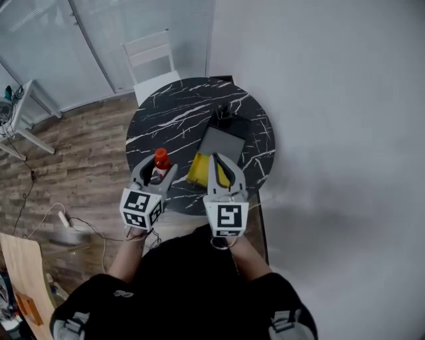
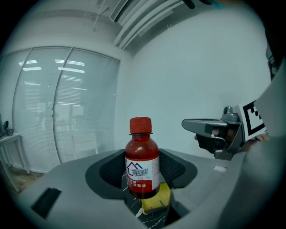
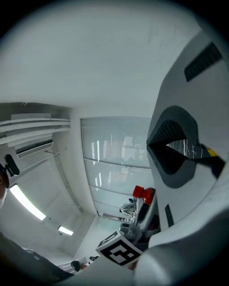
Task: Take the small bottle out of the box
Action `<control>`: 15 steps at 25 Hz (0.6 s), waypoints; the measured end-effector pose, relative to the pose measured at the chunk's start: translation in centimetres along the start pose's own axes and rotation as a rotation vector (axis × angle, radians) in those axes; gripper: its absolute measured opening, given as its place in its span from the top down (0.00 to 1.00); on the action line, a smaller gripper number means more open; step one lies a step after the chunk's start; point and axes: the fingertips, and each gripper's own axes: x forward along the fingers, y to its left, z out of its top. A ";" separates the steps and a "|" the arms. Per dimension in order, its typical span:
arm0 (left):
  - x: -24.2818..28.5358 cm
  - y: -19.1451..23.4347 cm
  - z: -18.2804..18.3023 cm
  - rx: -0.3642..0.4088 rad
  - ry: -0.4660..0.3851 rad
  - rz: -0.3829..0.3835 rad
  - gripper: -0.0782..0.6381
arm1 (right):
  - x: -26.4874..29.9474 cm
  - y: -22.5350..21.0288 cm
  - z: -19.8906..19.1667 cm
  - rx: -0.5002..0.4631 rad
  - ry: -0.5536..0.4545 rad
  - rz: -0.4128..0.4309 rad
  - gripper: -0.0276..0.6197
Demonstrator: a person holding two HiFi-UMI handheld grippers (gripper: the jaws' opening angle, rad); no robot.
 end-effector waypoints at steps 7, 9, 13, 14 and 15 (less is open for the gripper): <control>0.8 -0.1 3.6 0.025 -0.067 0.007 0.58 | 0.6 -2.0 0.4 -0.001 0.012 -0.014 0.96; 1.2 -0.2 4.6 0.034 -0.089 0.008 0.58 | 0.7 -2.8 0.3 -0.007 0.016 -0.021 0.96; 2.1 -0.8 5.8 0.034 -0.118 0.000 0.58 | 0.6 -4.2 0.3 -0.005 0.016 -0.039 0.96; 2.3 -1.0 5.8 0.032 -0.121 -0.005 0.58 | 0.6 -4.5 0.2 -0.006 0.019 -0.041 0.96; 2.6 -1.3 5.9 0.031 -0.124 -0.010 0.58 | 0.6 -4.8 0.1 -0.006 0.022 -0.042 0.96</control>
